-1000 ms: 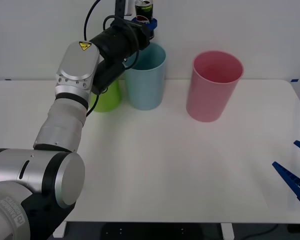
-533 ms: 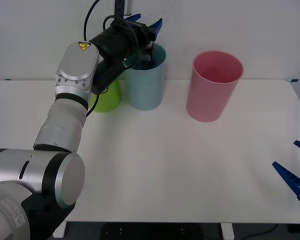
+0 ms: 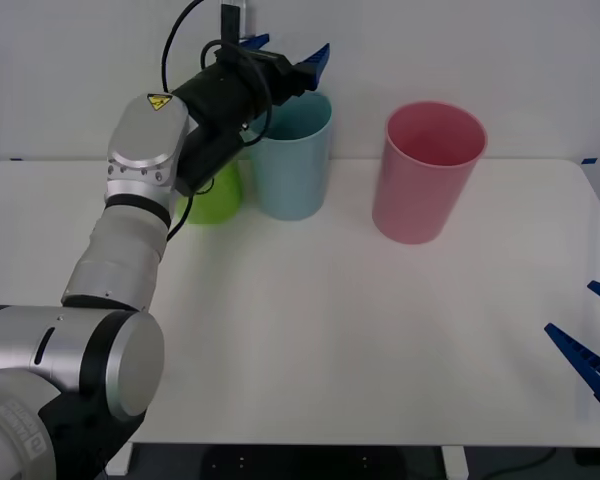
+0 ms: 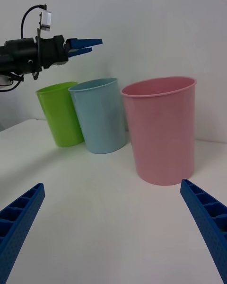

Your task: Grasp the object on the table and drop it into the matching bin: aluminum can to the light blue bin, PET bottle to the pink bin.

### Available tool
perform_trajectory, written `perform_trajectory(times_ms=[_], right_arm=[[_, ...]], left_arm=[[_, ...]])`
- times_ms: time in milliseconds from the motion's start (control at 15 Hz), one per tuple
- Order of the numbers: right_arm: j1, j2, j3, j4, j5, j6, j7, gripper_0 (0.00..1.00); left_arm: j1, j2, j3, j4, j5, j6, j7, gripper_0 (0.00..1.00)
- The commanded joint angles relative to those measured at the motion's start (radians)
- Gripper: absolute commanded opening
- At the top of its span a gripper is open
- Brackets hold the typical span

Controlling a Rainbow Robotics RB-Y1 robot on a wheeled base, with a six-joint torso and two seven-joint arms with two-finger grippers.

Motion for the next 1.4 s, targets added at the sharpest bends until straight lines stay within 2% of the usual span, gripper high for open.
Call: perform_trajectory(times_ms=[67,400,733,1133,1400], right_arm=[[0.000,0.000,0.000,0.000,0.000,0.000,0.000,1.00],[0.000,0.000,0.000,0.000,0.000,0.000,0.000,1.00],[0.000,0.000,0.000,0.000,0.000,0.000,0.000,1.00],[0.000,0.000,0.000,0.000,0.000,0.000,0.000,1.00],[0.000,0.000,0.000,0.000,0.000,0.000,0.000,1.00]], left_arm=[[0.036,0.029,-0.008,-0.028,0.071,-0.042,-0.022,1.00],[0.171,0.076,-0.085,-0.160,0.238,-0.059,-0.039,1.00],[0.326,0.105,-0.117,-0.329,0.346,-0.095,-0.057,1.00],[0.475,0.193,-0.128,-0.461,0.459,-0.252,-0.066,1.00],[0.566,0.260,-0.093,-0.530,0.496,-0.373,-0.065,1.00]])
